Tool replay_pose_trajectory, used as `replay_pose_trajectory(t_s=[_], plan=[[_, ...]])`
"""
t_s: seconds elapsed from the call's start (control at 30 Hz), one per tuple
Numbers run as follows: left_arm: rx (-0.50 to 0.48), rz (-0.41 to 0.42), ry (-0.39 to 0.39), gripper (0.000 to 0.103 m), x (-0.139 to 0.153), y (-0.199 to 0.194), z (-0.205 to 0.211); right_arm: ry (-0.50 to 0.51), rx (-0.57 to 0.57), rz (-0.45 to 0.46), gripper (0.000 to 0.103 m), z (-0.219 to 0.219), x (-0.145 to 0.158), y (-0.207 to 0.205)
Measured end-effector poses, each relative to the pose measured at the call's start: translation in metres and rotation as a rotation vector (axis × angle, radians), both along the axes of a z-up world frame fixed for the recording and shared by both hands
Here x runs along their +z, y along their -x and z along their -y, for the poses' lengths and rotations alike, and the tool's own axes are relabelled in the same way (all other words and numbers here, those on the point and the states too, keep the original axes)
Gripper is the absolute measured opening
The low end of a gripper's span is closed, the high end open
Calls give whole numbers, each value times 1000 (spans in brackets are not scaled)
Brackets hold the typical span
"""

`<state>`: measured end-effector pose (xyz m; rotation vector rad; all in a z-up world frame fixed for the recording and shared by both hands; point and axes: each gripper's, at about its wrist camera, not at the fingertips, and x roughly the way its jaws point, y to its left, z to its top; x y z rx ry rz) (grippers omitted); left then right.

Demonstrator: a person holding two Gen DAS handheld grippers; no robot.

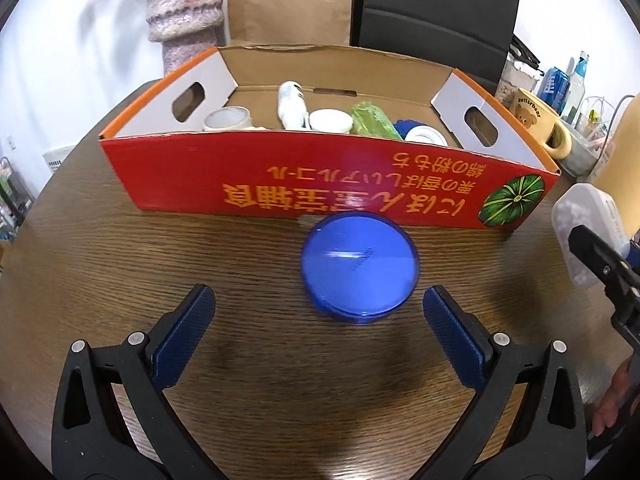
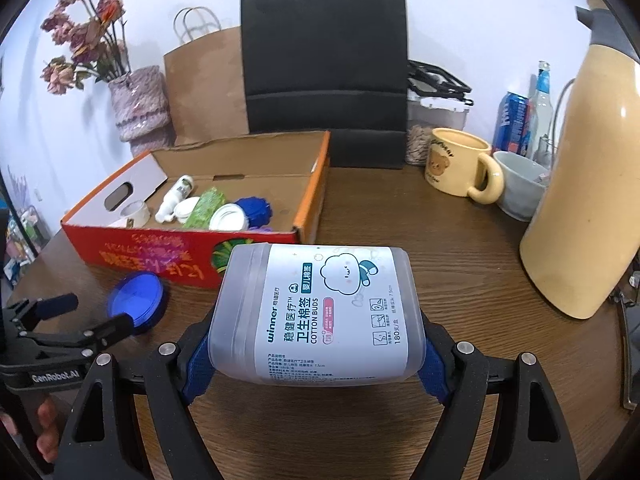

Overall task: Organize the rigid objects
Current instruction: 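Grasp the blue round lid with the left gripper while the right gripper holds the tub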

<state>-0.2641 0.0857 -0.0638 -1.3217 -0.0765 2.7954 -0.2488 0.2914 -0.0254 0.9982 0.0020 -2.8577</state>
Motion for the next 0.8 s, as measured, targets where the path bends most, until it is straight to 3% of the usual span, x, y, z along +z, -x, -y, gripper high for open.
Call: replay_pose_trajectory(t_s=[0.53,0.67,0.77,0.8], plan=[[1,23,4,101,-2,16,-21,13,-17,7,85,-1,-2,4],[-21,35,1,77,-3,17,-24,8,-21,7,85,1,-3,5],[-32,30,14,63,-2,16,-26,5,-21,8,86,2,-4,5],[-38,31,11,63,-2,16,-27,4,-21,8,86,2,-4,5]])
